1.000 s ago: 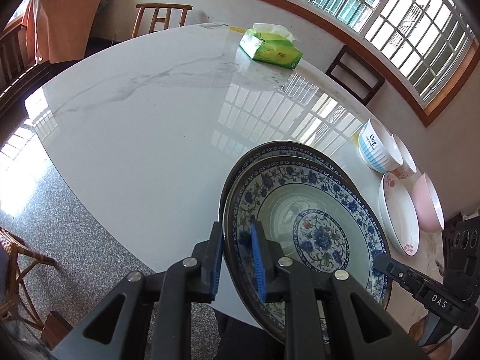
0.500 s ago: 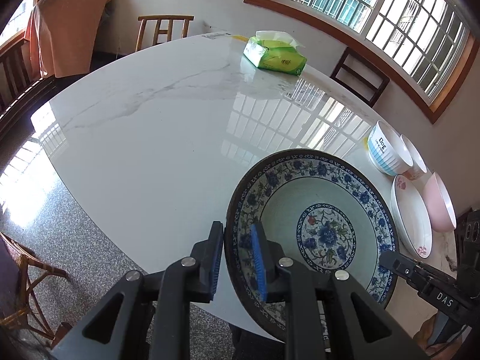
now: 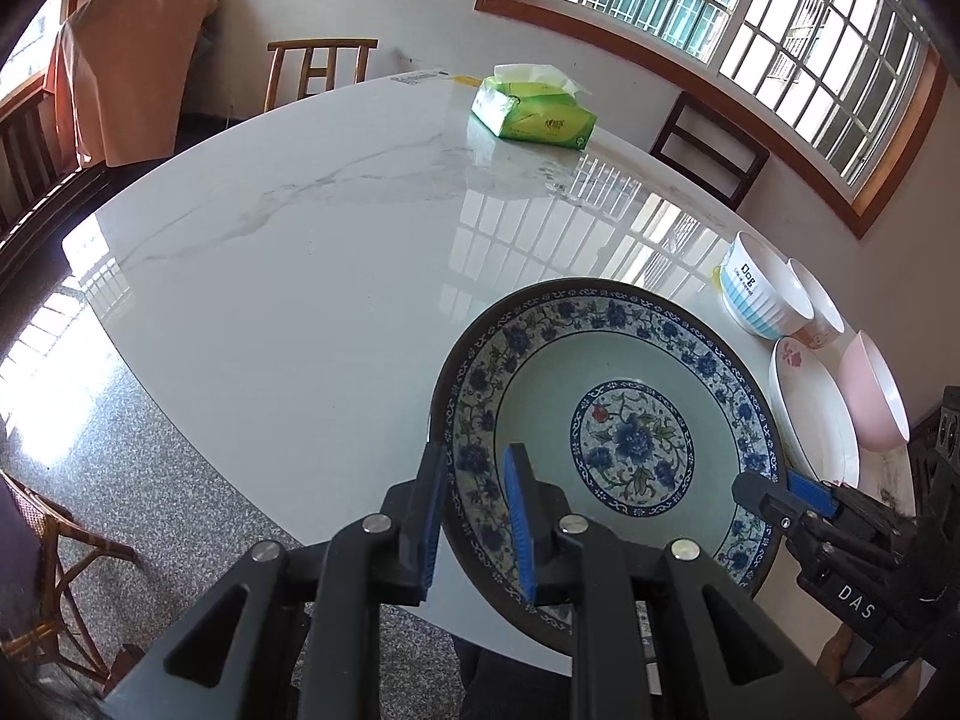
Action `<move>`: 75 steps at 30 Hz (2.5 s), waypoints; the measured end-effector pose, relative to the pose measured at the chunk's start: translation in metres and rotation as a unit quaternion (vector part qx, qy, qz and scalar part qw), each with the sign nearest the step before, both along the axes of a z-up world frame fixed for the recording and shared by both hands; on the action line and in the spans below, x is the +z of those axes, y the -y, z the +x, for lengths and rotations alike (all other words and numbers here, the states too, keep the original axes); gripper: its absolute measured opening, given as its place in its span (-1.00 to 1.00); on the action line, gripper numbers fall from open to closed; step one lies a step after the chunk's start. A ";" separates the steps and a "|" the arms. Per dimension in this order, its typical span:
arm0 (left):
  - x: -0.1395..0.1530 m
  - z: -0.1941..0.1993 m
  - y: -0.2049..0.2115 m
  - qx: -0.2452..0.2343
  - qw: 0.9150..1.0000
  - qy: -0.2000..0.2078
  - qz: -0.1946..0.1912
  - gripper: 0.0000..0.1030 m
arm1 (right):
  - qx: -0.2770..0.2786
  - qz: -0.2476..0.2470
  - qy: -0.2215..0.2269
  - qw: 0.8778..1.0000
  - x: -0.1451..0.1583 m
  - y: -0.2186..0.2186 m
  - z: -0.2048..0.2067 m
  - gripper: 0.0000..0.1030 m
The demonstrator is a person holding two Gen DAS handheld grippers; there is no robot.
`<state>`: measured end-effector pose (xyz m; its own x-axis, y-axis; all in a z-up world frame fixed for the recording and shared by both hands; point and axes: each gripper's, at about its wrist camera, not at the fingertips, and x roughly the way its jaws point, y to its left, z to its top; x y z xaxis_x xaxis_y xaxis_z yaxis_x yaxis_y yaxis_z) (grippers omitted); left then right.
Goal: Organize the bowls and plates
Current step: 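Lower the stacked blue-and-white plates onto the table and open both grippers, then grasp the rim of the white pink-flower plate with the right gripper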
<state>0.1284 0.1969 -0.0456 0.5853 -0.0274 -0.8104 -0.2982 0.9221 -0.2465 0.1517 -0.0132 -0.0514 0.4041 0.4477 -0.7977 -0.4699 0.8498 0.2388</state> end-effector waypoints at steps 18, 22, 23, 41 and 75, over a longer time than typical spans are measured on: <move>0.030 0.003 0.069 -0.113 0.993 0.016 -0.041 -0.58 | -0.109 0.114 0.016 0.987 0.007 0.100 0.000 0.10; 0.036 0.030 0.104 -0.158 0.985 0.010 -0.068 -0.58 | -0.175 0.143 0.007 0.974 0.004 0.168 0.003 0.09; 0.037 0.039 0.112 -0.170 0.982 0.005 -0.083 -0.58 | -0.188 0.147 0.004 0.971 0.003 0.181 0.005 0.07; 0.012 0.165 0.185 -0.198 0.975 -0.068 -0.071 -0.39 | -0.230 0.163 -0.036 0.959 -0.017 0.231 0.065 0.00; 0.001 0.095 0.197 -0.185 0.980 -0.068 -0.017 -0.75 | -0.207 0.151 -0.073 0.964 -0.033 0.219 0.051 -0.74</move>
<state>0.2229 -0.0001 -0.0447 0.4168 -0.2457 -0.8752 0.0221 0.9652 -0.2604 0.2024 -0.2320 -0.0848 0.4920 0.4923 -0.7180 -0.0475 0.8387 0.5425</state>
